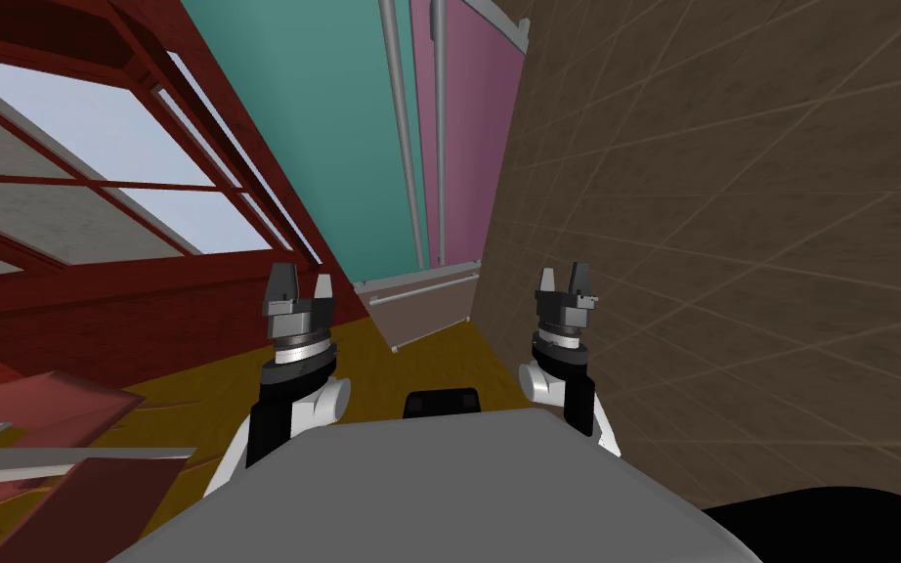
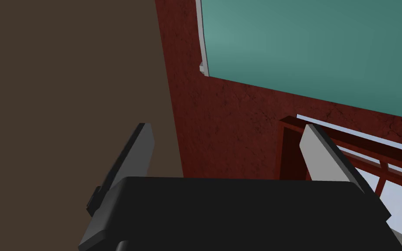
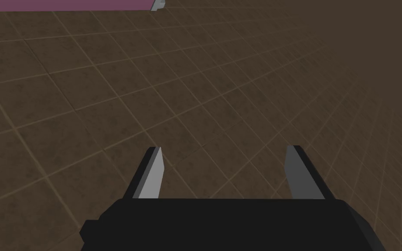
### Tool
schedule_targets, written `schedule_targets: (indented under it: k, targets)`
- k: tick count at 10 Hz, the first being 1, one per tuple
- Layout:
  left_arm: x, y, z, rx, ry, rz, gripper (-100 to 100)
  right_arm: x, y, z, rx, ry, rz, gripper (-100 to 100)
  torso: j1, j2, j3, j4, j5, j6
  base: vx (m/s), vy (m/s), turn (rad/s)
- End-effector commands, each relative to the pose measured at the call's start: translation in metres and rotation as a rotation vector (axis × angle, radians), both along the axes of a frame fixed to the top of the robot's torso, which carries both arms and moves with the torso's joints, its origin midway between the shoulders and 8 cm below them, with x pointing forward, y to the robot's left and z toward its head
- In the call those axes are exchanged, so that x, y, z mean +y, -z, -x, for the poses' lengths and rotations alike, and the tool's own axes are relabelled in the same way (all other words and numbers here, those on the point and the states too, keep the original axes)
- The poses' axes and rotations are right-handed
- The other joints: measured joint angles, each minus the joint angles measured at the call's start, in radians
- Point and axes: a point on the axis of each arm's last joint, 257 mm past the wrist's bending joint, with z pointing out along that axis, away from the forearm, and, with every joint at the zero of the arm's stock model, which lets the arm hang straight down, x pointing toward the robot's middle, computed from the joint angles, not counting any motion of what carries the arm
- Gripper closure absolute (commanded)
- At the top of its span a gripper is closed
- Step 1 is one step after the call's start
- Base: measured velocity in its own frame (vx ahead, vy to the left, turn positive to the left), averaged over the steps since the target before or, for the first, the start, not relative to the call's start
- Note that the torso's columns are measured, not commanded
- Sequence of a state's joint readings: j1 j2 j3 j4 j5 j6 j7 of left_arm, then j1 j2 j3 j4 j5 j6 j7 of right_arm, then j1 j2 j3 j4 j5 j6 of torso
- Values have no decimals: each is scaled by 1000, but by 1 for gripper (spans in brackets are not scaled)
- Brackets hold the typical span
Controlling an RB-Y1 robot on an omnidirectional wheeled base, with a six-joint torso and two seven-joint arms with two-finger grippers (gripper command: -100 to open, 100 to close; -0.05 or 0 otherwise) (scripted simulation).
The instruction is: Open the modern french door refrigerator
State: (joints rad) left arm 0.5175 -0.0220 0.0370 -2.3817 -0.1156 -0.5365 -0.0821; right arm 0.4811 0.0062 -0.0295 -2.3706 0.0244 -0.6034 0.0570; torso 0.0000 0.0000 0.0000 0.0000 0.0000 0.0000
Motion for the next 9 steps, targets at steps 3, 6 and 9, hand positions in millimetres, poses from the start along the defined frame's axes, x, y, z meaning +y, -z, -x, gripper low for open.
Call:
schedule_targets:
  k: [3,6,9]
  targets:
    - [0,0,0,0,0,0,0,0,0,0,0,0,0,0,0,175,-351,176,0,0,0,0,0]
    - [0,0,0,0,0,0,0,0,0,0,0,0,0,0,0,396,-792,396,0,0,0,0,0]
    - [0,0,0,0,0,0,0,0,0,0,0,0,0,0,0,618,-1234,617,0,0,0,0,0]
